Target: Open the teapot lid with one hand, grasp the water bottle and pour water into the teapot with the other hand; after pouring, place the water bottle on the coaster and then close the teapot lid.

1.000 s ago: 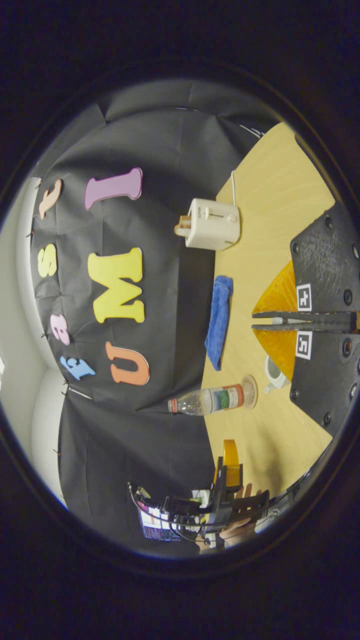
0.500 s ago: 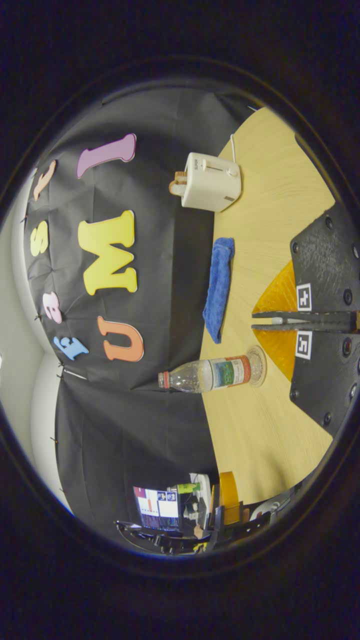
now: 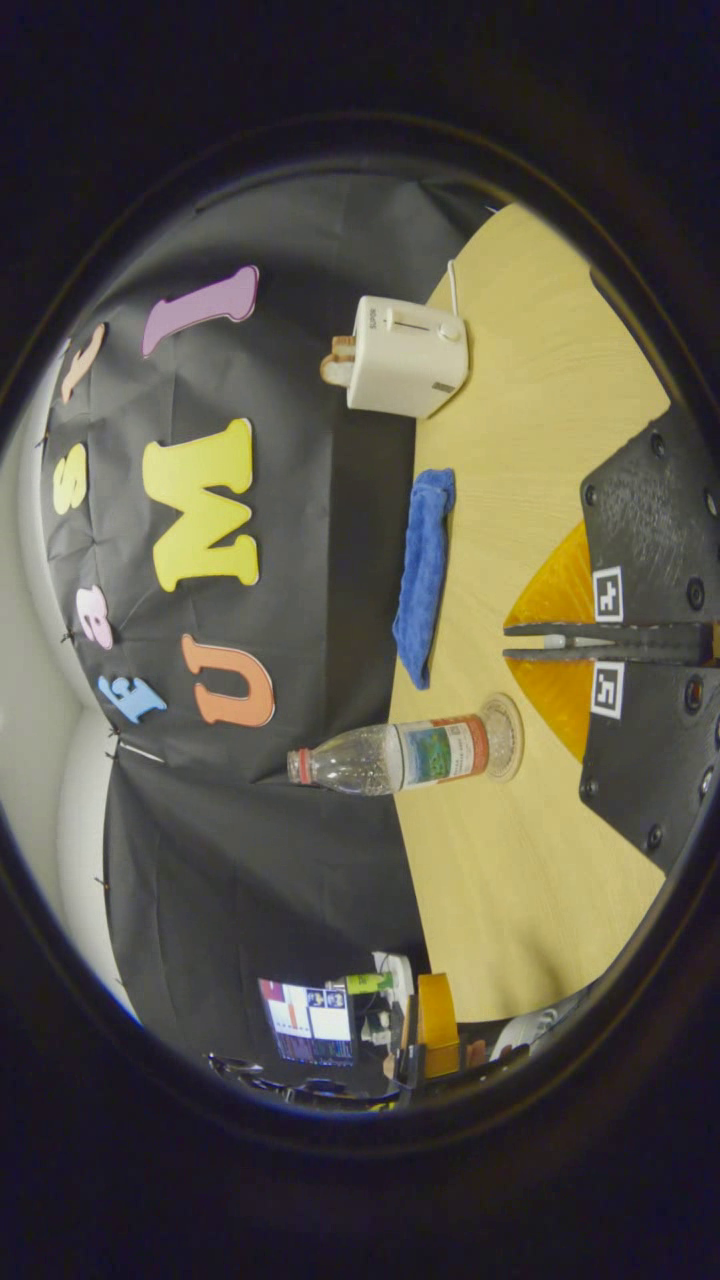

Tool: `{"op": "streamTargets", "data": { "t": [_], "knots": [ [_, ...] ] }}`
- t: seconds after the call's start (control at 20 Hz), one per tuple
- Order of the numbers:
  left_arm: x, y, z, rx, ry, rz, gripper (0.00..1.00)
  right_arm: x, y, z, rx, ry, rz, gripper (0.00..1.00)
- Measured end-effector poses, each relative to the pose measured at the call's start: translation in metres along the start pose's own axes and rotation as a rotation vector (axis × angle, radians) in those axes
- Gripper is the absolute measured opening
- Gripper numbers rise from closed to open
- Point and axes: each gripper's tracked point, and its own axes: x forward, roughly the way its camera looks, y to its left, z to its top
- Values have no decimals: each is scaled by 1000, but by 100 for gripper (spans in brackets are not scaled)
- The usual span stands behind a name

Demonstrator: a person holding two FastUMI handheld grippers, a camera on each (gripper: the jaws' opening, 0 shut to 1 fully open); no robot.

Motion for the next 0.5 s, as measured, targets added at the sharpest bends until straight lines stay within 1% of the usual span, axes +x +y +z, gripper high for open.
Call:
{"op": "streamTargets", "data": {
  "t": [0.15,0.2,0.3,0.4,0.5],
  "knots": [
    [0,-3,4,6,-9,-3,99,3,-1,-6,17,15,-1,0],
    [0,-5,6,7,-13,-7,99,2,-2,-5,24,15,-9,4],
    [-2,-11,13,10,-27,-14,99,-4,-6,3,52,-4,-22,14],
    [-4,-23,25,20,-56,-26,99,-15,-16,17,69,-35,-68,56],
    [-7,-40,38,24,-97,-52,99,-35,-31,34,77,-83,-132,95]
  ]
}}
